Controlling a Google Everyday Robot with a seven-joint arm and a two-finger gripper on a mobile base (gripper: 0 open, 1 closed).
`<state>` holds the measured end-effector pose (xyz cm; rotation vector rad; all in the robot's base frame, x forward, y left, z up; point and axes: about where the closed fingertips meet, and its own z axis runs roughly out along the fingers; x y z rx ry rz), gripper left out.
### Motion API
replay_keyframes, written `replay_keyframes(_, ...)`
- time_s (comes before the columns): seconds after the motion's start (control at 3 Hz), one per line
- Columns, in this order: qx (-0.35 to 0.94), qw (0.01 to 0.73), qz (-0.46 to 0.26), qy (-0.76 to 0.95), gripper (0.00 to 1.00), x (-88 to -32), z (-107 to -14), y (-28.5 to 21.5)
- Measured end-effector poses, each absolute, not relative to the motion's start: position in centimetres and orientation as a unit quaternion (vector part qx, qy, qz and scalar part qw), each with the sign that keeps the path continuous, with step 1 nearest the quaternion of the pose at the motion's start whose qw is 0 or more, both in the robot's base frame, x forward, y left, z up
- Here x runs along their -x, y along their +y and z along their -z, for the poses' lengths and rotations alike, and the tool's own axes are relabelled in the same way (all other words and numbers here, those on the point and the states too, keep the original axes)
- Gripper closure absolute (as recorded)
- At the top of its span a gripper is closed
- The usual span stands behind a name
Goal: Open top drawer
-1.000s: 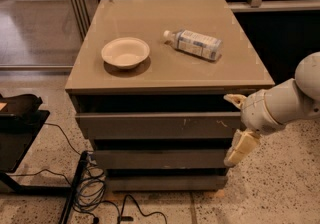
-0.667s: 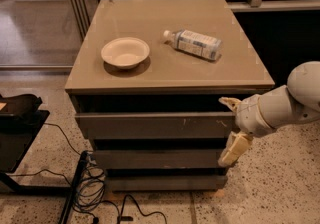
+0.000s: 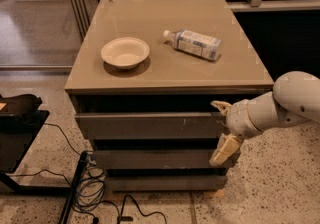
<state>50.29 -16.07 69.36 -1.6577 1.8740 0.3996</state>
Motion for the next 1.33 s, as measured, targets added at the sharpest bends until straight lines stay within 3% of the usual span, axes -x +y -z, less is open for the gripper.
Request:
replay_keyframes(0.67,0.648,0.292,-0.141,0.689,0.00,-53.8,-67.2,-15.5)
replay_keyframes(1.33,0.640,0.291,-0.150,0.695,0.00,-53.8,-65.8,-16.3)
